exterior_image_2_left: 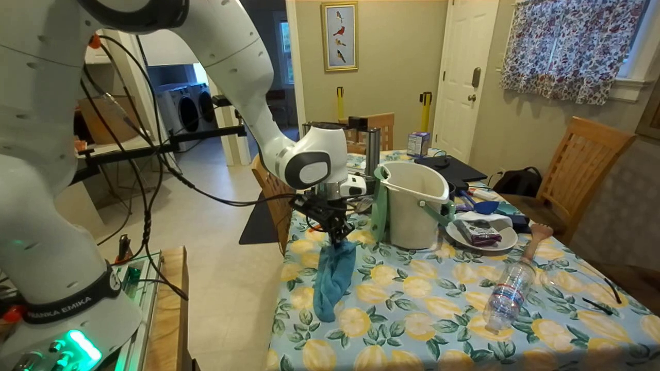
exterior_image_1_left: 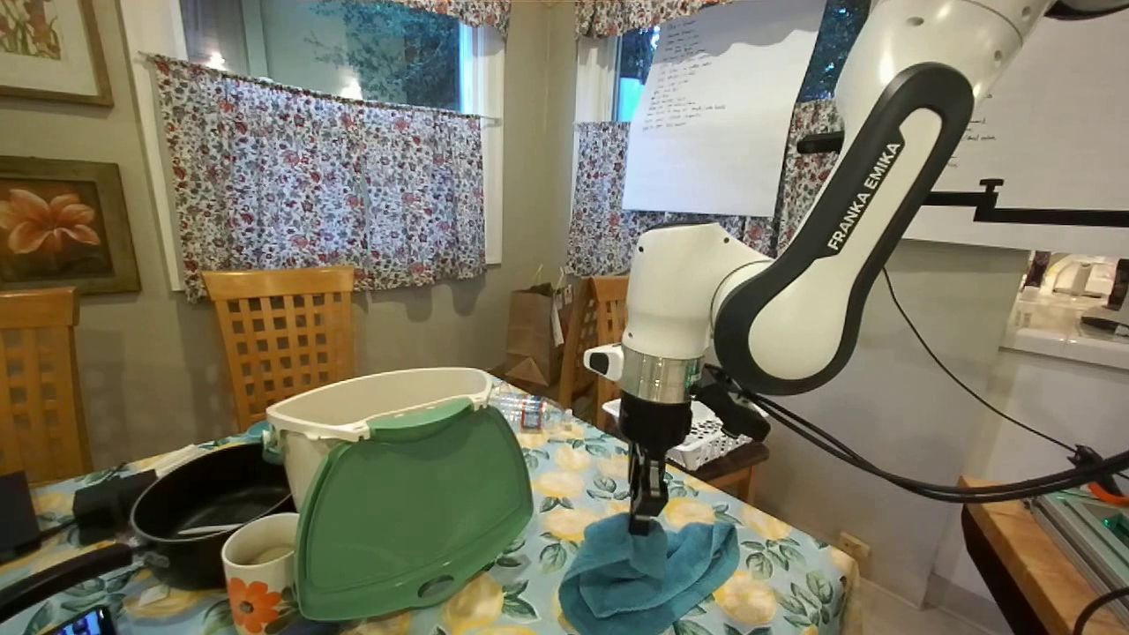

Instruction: Put the silver spoon on the blue towel then fold the towel twice.

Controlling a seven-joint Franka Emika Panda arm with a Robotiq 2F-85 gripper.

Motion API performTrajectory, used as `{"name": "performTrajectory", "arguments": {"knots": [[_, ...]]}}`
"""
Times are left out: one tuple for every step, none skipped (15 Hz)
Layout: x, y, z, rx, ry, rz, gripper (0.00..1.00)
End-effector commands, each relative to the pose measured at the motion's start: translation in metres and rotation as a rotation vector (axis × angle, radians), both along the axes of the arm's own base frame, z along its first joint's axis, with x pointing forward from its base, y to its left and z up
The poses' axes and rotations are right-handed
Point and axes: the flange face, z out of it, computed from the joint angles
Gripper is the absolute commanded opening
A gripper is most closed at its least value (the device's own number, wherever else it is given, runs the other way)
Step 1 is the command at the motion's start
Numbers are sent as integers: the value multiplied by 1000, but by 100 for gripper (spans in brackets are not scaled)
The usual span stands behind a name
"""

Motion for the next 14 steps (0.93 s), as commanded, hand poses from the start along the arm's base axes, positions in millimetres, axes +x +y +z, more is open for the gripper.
{"name": "performTrajectory", "arguments": {"knots": [[-20,-18,8,-37,18,21,1],[-23,-23,6,-57,31,28,1],[-24,-26,4,-72,42,38,1],[-25,-29,1,-78,60,51,1],[-25,-32,-3,-84,74,57,1],[-24,-32,-7,-85,94,67,1],[-23,-33,-10,-83,108,74,1],[-21,-34,-12,-81,118,75,1],[-20,-34,-15,-79,131,79,1],[-19,-33,-17,-81,139,81,1],[-16,-34,-21,-77,152,77,1],[-14,-35,-26,-80,168,71,1],[-12,-36,-31,-76,184,65,1],[-9,-36,-36,-78,194,51,1]]}}
